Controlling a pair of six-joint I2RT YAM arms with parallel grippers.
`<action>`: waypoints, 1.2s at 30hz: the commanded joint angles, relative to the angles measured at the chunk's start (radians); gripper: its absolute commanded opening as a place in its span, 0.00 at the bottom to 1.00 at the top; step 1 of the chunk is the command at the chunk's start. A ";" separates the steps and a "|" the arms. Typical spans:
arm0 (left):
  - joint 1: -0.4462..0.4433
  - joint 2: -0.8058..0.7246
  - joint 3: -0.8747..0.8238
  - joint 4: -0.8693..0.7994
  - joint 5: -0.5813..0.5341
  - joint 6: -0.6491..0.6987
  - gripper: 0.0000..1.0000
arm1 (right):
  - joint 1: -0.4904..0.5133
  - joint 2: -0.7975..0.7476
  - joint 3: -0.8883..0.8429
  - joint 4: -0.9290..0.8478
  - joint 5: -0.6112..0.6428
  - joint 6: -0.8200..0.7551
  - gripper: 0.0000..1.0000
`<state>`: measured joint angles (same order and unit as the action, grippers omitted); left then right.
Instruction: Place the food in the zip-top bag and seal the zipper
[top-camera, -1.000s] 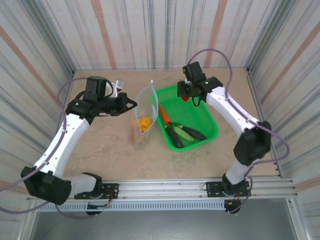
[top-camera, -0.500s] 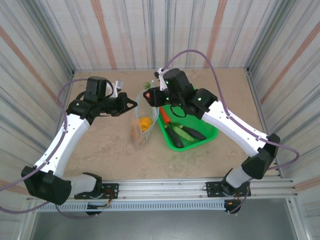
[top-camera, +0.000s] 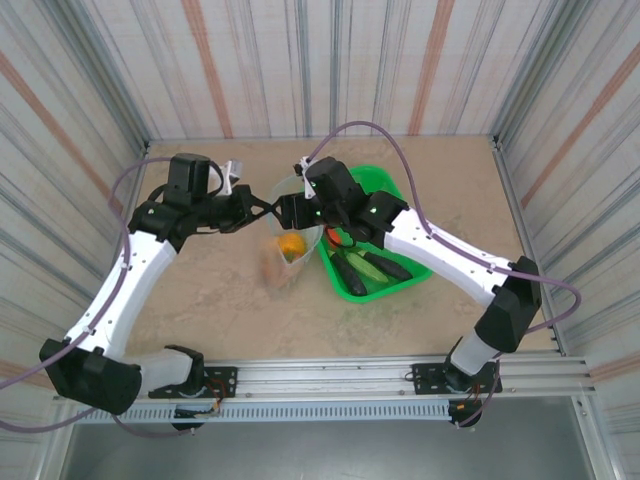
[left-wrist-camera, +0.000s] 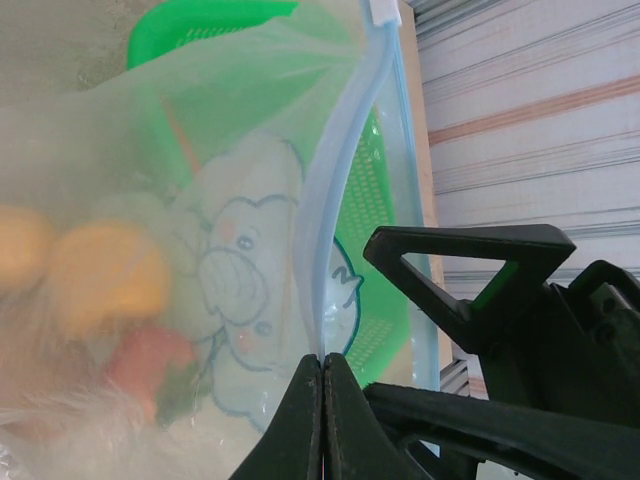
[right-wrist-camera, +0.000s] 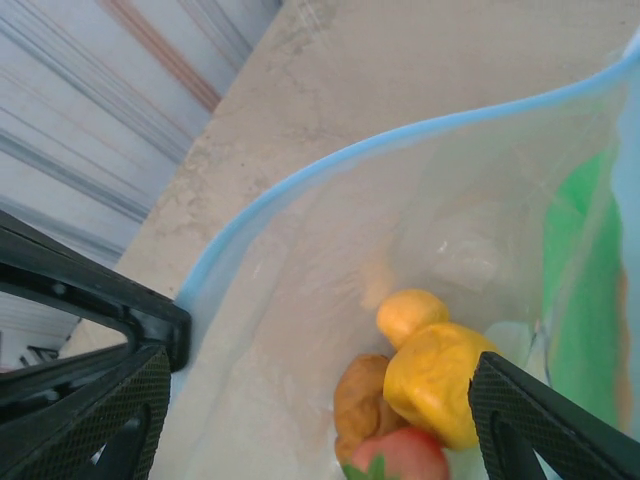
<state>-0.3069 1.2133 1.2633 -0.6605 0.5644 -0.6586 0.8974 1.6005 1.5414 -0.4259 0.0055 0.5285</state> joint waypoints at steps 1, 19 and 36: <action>0.005 -0.032 0.013 -0.020 -0.015 0.016 0.00 | -0.001 -0.072 0.012 0.022 0.001 -0.008 0.78; 0.006 -0.071 0.019 -0.085 -0.044 0.058 0.00 | -0.340 0.020 -0.195 -0.105 -0.237 -0.044 0.63; 0.007 -0.058 0.040 -0.105 -0.020 0.067 0.00 | -0.309 0.389 -0.105 -0.150 -0.178 -0.107 0.59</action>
<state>-0.3065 1.1664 1.2705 -0.7387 0.5171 -0.6136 0.5751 1.9457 1.3911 -0.5266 -0.2352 0.4660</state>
